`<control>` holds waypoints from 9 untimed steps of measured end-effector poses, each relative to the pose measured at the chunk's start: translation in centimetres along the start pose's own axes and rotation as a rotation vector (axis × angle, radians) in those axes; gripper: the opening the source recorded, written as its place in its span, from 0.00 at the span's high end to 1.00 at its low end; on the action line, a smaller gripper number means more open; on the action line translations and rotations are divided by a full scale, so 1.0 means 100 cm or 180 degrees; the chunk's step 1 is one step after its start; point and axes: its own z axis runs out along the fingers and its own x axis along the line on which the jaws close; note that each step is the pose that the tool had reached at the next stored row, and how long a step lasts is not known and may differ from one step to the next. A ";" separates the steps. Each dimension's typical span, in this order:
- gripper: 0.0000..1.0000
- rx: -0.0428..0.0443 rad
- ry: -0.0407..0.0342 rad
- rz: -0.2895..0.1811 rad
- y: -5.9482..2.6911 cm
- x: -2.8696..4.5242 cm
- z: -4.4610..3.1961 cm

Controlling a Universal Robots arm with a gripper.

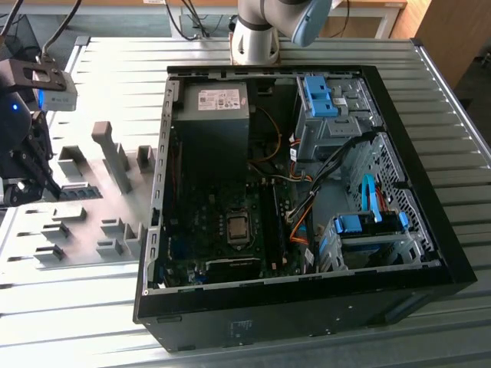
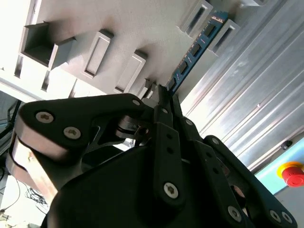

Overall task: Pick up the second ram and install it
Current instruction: 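Pick up the second ram and move it above second insertion slot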

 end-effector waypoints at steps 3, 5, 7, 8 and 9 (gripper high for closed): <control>0.86 -0.0001 0.0025 0.0002 0.0001 0.0001 0.0000; 0.86 -0.0001 0.0025 0.0003 0.0001 0.0000 0.0000; 0.86 -0.0001 0.0025 0.0003 0.0001 0.0000 0.0000; 0.86 -0.0001 0.0025 0.0007 0.0001 0.0000 -0.0001; 0.86 0.0000 0.0025 0.0024 0.0001 0.0000 -0.0001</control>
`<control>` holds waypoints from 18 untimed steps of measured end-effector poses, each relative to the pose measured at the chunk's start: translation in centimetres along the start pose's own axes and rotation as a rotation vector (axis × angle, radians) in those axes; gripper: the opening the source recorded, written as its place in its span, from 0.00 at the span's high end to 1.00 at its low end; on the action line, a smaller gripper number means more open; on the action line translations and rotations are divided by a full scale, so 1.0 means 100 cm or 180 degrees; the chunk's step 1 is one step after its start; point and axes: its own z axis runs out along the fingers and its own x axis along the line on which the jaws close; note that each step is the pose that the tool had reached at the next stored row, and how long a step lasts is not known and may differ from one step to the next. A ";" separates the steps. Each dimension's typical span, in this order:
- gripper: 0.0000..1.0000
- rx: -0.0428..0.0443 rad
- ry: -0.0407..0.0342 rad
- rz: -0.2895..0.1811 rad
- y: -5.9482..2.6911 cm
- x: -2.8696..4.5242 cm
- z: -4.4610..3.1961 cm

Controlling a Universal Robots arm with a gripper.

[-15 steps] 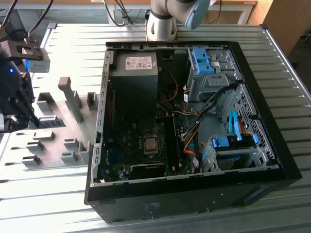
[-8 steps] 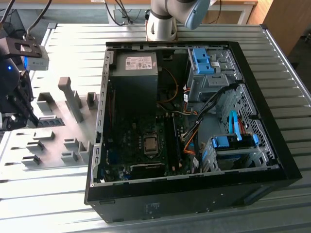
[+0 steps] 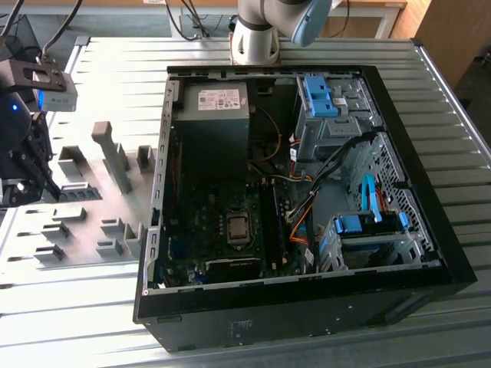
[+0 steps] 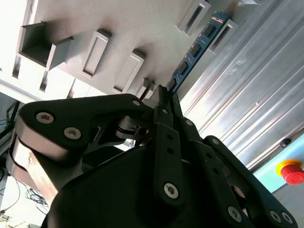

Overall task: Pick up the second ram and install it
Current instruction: 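Pick up the second ram and move it above second insertion slot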

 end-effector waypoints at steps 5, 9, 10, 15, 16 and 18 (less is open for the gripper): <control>0.86 0.0001 -0.0001 0.0028 0.0000 0.0000 0.0000; 0.86 0.0002 -0.0001 0.0029 0.0000 0.0000 -0.0005; 0.86 0.0001 -0.0001 0.0029 0.0001 0.0000 -0.0009; 0.86 0.0001 -0.0001 0.0029 0.0001 -0.0001 -0.0031; 0.86 0.0001 -0.0001 0.0029 0.0002 -0.0002 -0.0038; 0.86 0.0001 -0.0001 0.0029 0.0002 -0.0002 -0.0051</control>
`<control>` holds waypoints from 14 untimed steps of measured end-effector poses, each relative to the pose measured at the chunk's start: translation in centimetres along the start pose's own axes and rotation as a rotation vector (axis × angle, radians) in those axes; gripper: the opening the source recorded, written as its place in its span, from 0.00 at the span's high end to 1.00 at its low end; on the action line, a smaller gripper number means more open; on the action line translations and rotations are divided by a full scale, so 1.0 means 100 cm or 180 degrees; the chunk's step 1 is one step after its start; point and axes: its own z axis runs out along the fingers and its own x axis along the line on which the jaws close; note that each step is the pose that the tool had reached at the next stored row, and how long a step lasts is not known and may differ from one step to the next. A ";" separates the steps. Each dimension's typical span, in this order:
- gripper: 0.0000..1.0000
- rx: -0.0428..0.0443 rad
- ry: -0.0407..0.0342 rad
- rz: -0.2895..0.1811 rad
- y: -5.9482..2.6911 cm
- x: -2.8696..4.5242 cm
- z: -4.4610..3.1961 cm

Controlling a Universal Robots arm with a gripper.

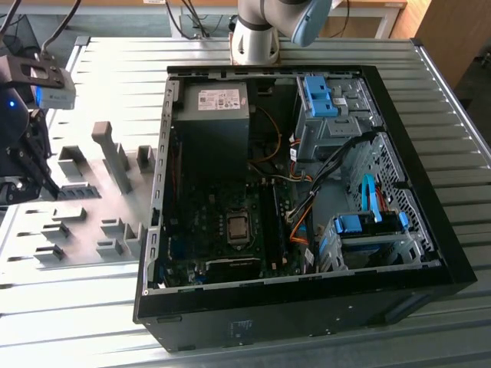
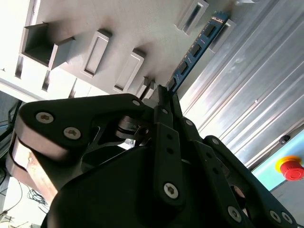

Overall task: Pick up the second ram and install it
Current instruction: 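Pick up the second ram and move it above second insertion slot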

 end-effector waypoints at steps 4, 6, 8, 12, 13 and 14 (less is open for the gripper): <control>0.86 0.0000 0.0000 0.0000 0.0001 -0.0002 -0.0028; 0.86 0.0000 0.0000 0.0000 0.0002 -0.0002 -0.0043; 0.86 0.0000 0.0000 0.0000 0.0002 -0.0003 -0.0053; 0.86 0.0000 0.0000 0.0000 0.0003 -0.0004 -0.0075; 0.86 0.0000 0.0000 0.0000 0.0003 -0.0004 -0.0083; 0.86 0.0000 0.0000 0.0000 0.0003 -0.0005 -0.0091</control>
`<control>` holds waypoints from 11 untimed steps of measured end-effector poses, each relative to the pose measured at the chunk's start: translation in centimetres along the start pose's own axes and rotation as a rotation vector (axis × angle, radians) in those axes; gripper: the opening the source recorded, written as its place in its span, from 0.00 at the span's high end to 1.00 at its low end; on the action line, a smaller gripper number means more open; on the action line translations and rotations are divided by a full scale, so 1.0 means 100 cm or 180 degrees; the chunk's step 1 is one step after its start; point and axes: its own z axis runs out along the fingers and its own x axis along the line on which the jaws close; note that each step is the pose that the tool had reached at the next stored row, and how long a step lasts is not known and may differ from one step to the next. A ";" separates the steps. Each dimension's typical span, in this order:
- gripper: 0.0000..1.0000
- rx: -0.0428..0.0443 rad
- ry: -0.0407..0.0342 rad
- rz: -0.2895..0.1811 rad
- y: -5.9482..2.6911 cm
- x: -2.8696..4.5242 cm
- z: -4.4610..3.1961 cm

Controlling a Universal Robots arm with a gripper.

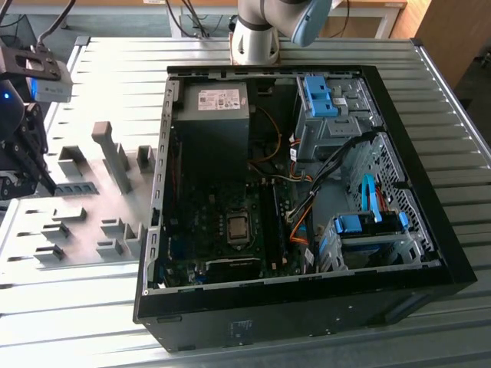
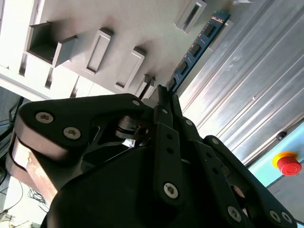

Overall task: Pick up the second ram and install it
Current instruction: 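Pick up the second ram and move it above second insertion slot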

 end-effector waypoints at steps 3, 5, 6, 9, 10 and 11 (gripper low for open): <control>0.86 0.0000 0.0000 0.0000 0.0001 -0.0001 -0.0021; 0.86 0.0000 0.0000 0.0000 0.0001 -0.0002 -0.0035; 0.86 0.0000 0.0000 0.0000 0.0001 -0.0002 -0.0041; 0.86 0.0000 0.0000 0.0000 0.0002 -0.0003 -0.0061; 0.86 0.0000 0.0000 0.0000 0.0002 -0.0003 -0.0069; 0.86 0.0000 0.0000 0.0000 0.0003 -0.0004 -0.0076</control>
